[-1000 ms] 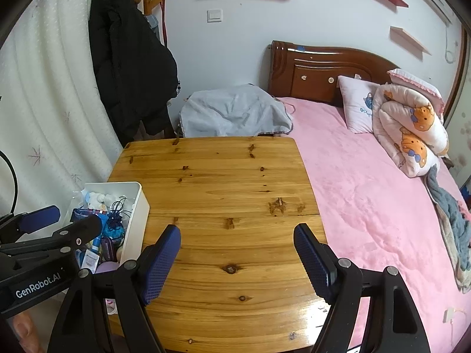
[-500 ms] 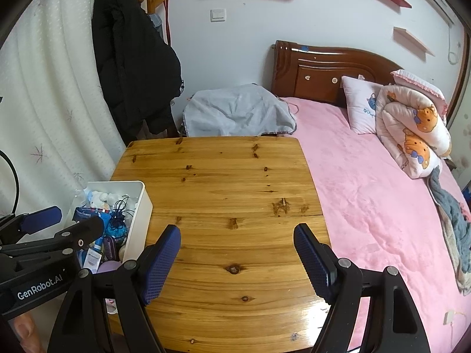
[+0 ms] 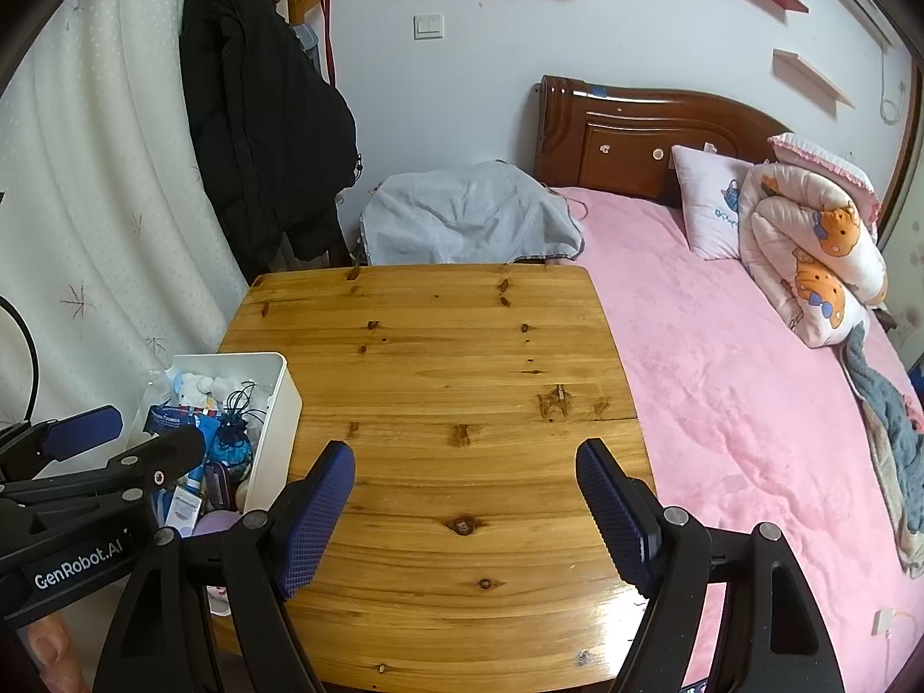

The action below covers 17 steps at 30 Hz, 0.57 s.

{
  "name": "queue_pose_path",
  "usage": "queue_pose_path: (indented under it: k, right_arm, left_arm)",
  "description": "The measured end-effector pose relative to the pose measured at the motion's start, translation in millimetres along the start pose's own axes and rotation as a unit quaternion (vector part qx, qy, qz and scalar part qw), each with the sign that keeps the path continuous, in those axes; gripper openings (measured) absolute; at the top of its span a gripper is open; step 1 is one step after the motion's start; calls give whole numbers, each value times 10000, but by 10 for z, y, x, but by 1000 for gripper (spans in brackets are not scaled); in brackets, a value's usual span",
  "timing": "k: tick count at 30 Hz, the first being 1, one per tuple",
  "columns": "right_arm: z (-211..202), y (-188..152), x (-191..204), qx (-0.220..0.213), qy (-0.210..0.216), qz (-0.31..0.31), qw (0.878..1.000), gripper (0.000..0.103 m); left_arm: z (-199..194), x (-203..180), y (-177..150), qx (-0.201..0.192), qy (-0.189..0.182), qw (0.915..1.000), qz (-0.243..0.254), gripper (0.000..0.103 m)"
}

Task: Organize objects

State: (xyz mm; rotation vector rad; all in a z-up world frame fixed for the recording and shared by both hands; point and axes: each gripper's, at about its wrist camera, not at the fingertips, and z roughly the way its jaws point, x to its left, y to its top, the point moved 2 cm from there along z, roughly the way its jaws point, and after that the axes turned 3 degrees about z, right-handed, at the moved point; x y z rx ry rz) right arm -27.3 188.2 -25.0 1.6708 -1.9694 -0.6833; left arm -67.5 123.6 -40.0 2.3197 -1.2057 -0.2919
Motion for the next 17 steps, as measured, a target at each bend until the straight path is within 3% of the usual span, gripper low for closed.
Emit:
queue_pose_path:
  k: [11, 17]
  right_arm:
    - [25, -1, 42, 21, 11, -7, 10000, 80]
    - [28, -5, 43, 20, 14, -8, 10000, 80]
  left_arm:
    - [33, 43, -51, -44, 0, 10000, -48, 78]
    - [97, 64, -75, 122, -103, 9998, -70, 77]
